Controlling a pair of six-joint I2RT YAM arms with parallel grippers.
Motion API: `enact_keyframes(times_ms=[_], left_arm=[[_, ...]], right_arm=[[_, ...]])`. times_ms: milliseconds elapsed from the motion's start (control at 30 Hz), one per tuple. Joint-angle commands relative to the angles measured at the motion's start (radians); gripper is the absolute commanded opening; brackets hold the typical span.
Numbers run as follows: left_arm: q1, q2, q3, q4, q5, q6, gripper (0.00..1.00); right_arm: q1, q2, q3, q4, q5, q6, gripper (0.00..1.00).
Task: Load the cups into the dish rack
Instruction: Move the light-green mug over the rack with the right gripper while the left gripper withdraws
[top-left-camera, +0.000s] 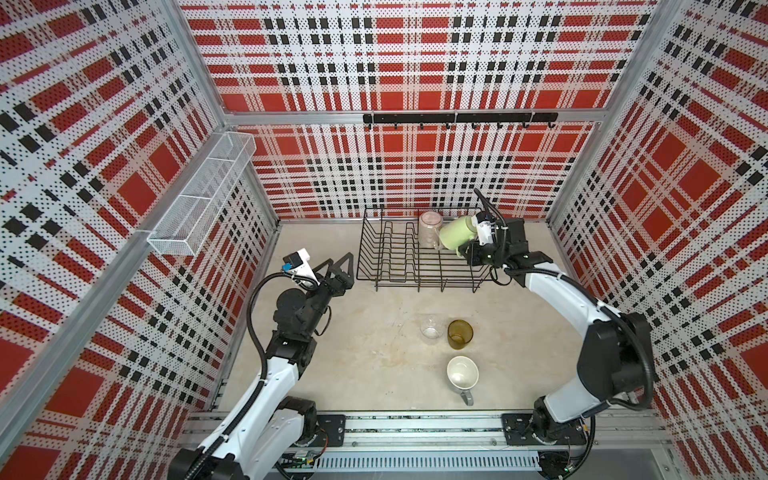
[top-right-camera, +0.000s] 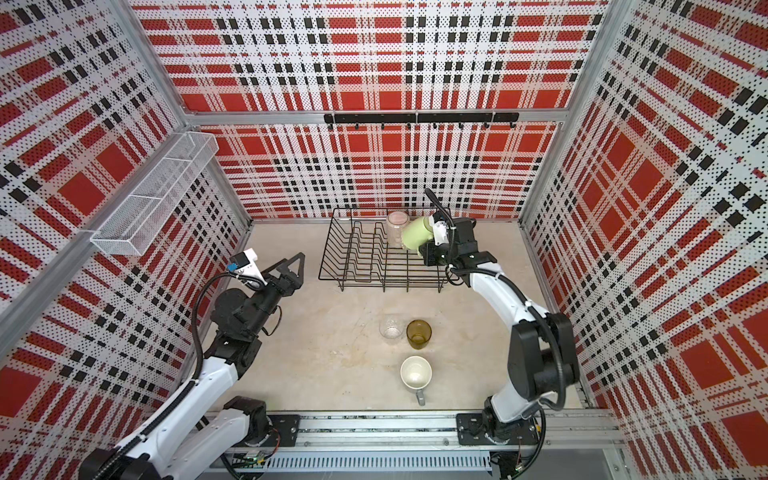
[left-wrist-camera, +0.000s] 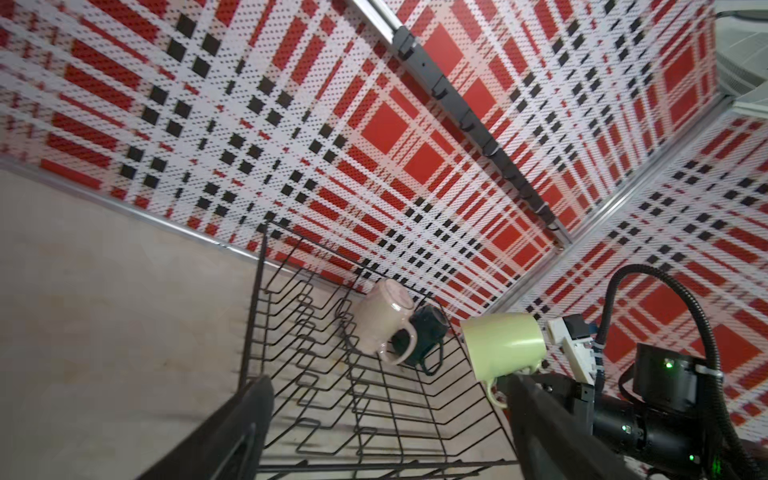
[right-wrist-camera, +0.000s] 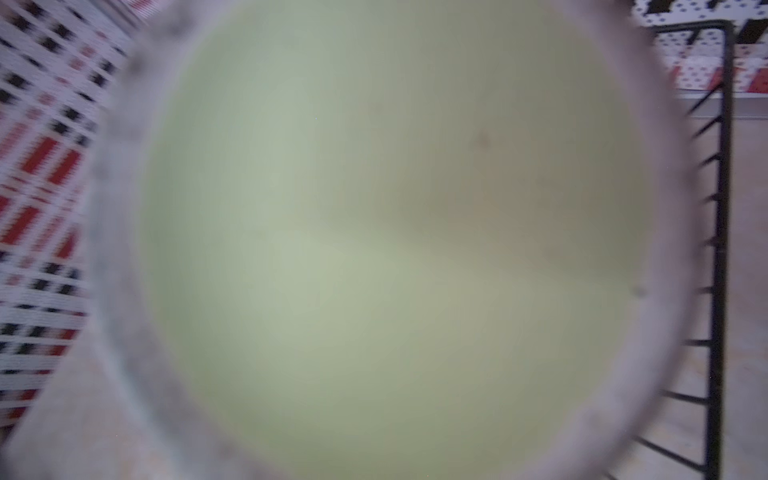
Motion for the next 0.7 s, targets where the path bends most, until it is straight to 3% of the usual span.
enact_keyframes(times_ms=[0,133,267,400,667], left_arm=[[0.006,-0.025,0.023,-0.124,-0.12,0.072,0.91],[0.012,-0.037,0.022,-0.163,-0.156,0.093,0.91],[0.024,-0.044,0.01,-0.173,-0.176,0.088,0.91],[0.04,-0.049,0.007,-0.174,-0.171,0.072,0.91],[0.051,-0.069,-0.005,-0.188,-0.175,0.059,0.92]], right_arm=[[-0.002,0.054,0.072,-0.057,0.186,-0.143,0.0],[-0.002,0.136,0.123,-0.086,0.282,-0.212,0.0],[-0.003,0.216,0.159,-0.059,0.268,-0.279,0.0],[-0.002,0.285,0.219,-0.071,0.349,-0.341,0.0],[-0.003,0.378,0.279,-0.08,0.387,-0.389,0.0]])
